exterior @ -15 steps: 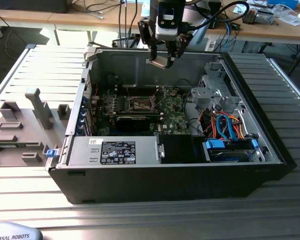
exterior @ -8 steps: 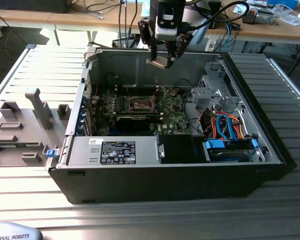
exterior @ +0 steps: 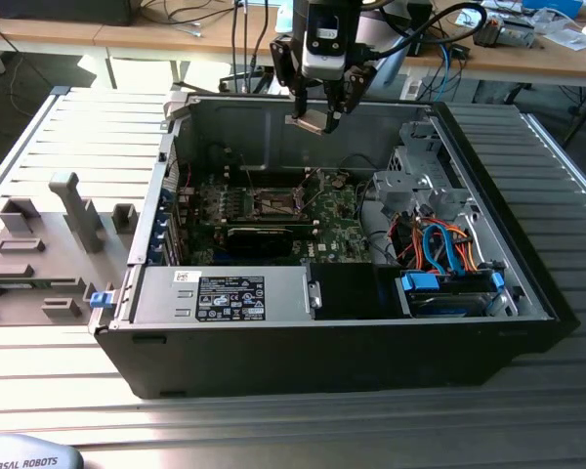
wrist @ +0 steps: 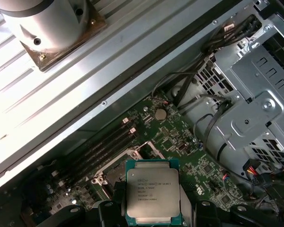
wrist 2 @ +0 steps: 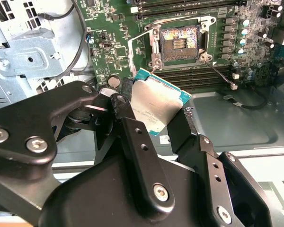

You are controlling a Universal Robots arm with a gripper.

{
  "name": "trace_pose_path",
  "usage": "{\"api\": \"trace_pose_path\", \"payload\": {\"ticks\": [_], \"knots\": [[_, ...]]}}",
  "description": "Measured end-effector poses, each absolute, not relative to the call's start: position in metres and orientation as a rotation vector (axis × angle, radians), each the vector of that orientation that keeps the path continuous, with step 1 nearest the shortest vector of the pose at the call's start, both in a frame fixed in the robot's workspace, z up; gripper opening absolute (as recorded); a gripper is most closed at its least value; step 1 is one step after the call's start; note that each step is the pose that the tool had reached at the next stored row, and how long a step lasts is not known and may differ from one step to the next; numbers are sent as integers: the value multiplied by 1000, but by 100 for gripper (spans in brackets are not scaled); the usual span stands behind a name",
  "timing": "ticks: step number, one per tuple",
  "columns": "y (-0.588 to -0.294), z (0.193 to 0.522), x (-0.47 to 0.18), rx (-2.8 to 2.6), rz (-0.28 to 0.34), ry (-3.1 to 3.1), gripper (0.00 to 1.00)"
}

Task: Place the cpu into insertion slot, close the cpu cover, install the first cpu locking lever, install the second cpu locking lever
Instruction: 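Place the cpu into insertion slot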

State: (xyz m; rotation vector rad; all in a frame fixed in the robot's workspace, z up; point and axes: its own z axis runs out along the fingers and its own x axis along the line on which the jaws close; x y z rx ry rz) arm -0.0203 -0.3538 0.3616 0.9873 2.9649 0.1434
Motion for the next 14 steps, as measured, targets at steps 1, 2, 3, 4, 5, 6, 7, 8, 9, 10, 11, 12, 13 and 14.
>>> {"api": "trace_pose_path", "payload": {"ticks": [1,2,3,4,5,6,7,8,9,10,11,12,13,14], "knots": [[-354,362,-20,989,143,2964,54],[-354,362,-20,991,143,2964,54],[-354,362,-20,993,143,2963,54],[-354,362,-20,995,143,2962,54],[-354,362,-20,996,143,2962,54],[-354,362,-20,1000,143,2960,54],[-354,362,-20,1003,143,2959,54],[-354,362,-20,1005,143,2958,54],[-354,362,-20,1007,143,2958,54],[-354,361,-20,1010,143,2957,54],[-354,361,-20,1012,143,2956,54],[-354,361,-20,1015,143,2955,54],[-354,361,-20,1017,143,2954,54],[-354,361,-20,1022,143,2952,54]]}}
